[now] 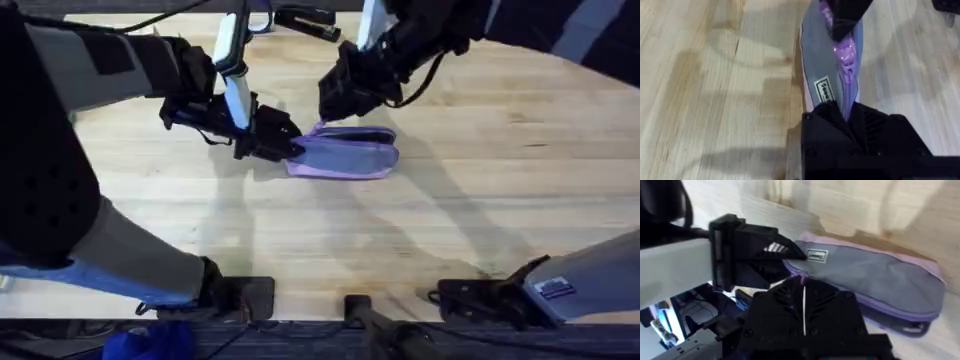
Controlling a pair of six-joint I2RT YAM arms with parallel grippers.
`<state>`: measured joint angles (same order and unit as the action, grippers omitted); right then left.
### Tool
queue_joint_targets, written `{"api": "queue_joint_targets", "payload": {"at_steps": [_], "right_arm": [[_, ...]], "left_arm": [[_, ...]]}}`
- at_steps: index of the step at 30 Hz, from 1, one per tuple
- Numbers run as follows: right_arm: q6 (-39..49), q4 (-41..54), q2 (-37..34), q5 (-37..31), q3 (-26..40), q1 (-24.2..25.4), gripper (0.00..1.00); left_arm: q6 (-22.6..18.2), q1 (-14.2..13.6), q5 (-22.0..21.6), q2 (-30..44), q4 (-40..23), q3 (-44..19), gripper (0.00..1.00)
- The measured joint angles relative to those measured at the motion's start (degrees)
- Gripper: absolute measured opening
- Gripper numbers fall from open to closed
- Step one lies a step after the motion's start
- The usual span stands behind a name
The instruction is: Unzip the bag, pick up the pens from the table one at a time and place them inside, then zip the bag closed.
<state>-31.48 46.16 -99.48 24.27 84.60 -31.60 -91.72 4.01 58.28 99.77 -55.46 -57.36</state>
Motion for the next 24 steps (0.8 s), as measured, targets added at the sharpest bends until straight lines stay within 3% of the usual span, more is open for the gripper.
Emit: {"api": "queue_joint_targets", "payload": {"at_steps": [24], "right_arm": [[8.8, 14.2, 0.0, 0.0, 0.0, 12.7, 0.033]], "left_arm": [[0.0, 0.0, 0.0, 0.0, 0.0, 0.0, 0.043]]}}
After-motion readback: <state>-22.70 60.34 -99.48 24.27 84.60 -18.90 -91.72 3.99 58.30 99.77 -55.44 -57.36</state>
